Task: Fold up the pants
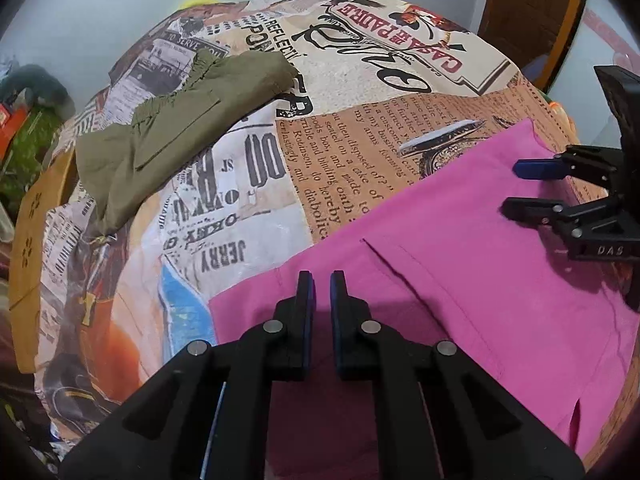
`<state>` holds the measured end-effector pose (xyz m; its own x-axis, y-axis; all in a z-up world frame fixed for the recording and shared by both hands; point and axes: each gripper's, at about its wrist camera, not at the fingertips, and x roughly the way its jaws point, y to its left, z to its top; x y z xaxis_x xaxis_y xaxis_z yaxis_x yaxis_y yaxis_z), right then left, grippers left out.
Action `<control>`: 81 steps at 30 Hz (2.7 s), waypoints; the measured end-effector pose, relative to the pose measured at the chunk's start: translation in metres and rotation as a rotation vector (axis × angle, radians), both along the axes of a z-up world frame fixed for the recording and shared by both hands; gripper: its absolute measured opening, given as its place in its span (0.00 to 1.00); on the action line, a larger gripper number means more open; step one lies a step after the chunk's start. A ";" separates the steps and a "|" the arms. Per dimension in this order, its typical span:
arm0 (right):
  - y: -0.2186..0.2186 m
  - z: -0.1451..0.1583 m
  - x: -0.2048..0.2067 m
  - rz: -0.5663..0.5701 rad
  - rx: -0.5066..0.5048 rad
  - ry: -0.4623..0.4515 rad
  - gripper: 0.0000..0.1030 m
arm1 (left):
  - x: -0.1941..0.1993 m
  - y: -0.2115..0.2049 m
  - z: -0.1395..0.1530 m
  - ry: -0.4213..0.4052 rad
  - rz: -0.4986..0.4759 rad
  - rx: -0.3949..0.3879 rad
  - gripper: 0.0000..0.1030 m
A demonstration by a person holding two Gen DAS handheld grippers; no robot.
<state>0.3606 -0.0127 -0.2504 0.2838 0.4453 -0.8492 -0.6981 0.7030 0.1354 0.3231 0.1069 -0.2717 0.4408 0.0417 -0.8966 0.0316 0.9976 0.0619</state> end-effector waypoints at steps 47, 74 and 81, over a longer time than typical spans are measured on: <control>-0.090 0.094 -0.141 -0.274 0.129 -0.176 0.60 | -0.153 0.026 0.093 -0.168 0.242 -0.170 0.66; -0.058 0.022 -0.153 -0.243 0.130 0.063 0.61 | -0.177 -0.009 0.033 0.038 0.250 -0.599 0.78; -0.059 0.020 -0.151 -0.230 0.135 0.066 0.61 | -0.162 0.004 0.022 0.044 0.330 -0.777 0.81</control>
<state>0.2092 -0.0712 -0.2306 0.3368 0.4855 -0.8067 -0.5085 0.8149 0.2781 0.1614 0.1104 -0.2493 0.4785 -0.4733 -0.7396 -0.2820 0.7148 -0.6399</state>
